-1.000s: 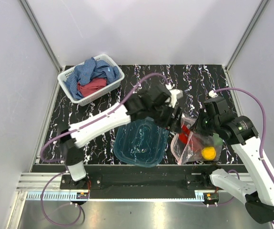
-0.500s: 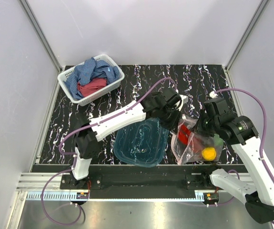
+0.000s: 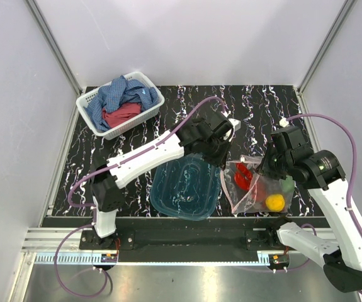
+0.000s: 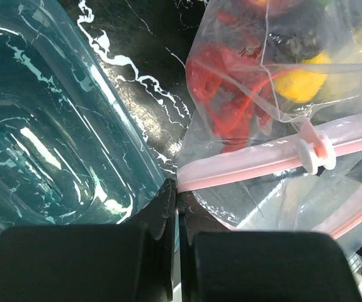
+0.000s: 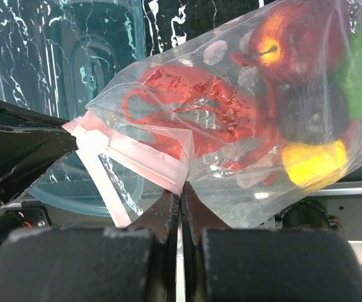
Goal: Open the zip-top bag and remove the fake food
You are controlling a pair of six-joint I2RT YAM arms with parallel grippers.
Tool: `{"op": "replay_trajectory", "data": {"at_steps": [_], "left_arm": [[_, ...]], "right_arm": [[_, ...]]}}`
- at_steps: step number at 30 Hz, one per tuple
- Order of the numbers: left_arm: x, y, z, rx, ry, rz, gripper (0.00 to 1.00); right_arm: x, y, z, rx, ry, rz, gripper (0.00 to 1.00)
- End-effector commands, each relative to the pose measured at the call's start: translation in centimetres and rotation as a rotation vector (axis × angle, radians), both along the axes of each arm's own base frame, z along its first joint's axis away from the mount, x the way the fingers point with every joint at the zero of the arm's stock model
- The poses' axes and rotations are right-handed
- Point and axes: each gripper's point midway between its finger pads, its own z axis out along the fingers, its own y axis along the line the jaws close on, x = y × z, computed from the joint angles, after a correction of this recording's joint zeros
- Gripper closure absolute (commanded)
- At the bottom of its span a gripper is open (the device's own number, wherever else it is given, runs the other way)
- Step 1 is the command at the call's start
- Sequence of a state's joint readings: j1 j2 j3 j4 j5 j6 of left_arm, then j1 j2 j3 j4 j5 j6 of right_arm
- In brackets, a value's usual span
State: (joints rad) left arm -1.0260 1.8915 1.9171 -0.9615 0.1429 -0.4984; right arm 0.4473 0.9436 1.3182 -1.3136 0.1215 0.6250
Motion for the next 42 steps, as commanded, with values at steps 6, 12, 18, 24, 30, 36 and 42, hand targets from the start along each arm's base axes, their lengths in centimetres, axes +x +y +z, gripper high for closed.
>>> {"op": "replay_trajectory", "data": {"at_steps": [6,12,18,24,30,36,42], "left_arm": [[0.3,2.3,5.3,-0.029,-0.063,0.075,0.52],[-2.5,0.6,8.8,-0.192,0.032,0.047,0.51],[-4.3,-3.4,8.4,-0.319,0.184,0.011,0.67],[-5.0,-5.2,7.2,-0.323,0.236,0.009,0.68],[-5.3,-4.6,3.7,-0.236,0.258,0.07,0.62],[-4.7,-3.7,1.3,-0.149,0.231,0.127,0.58],[-3.8,-4.2,0.1,-0.123,0.193,0.166,0.6]], "right_arm": [[-0.9,-1.3,0.7,-0.021,-0.035,-0.031,1.0],[-0.5,-0.7,0.8,-0.001,-0.032,-0.019,1.0],[-0.2,-0.3,0.8,0.023,-0.031,-0.038,1.0],[-0.1,-0.3,0.8,0.029,-0.032,-0.05,1.0],[-0.3,-0.3,0.6,0.033,-0.028,-0.055,1.0],[-0.2,-0.2,0.7,0.042,-0.028,-0.057,1.0],[-0.4,-0.1,0.8,0.054,-0.028,-0.06,1.0]]}}
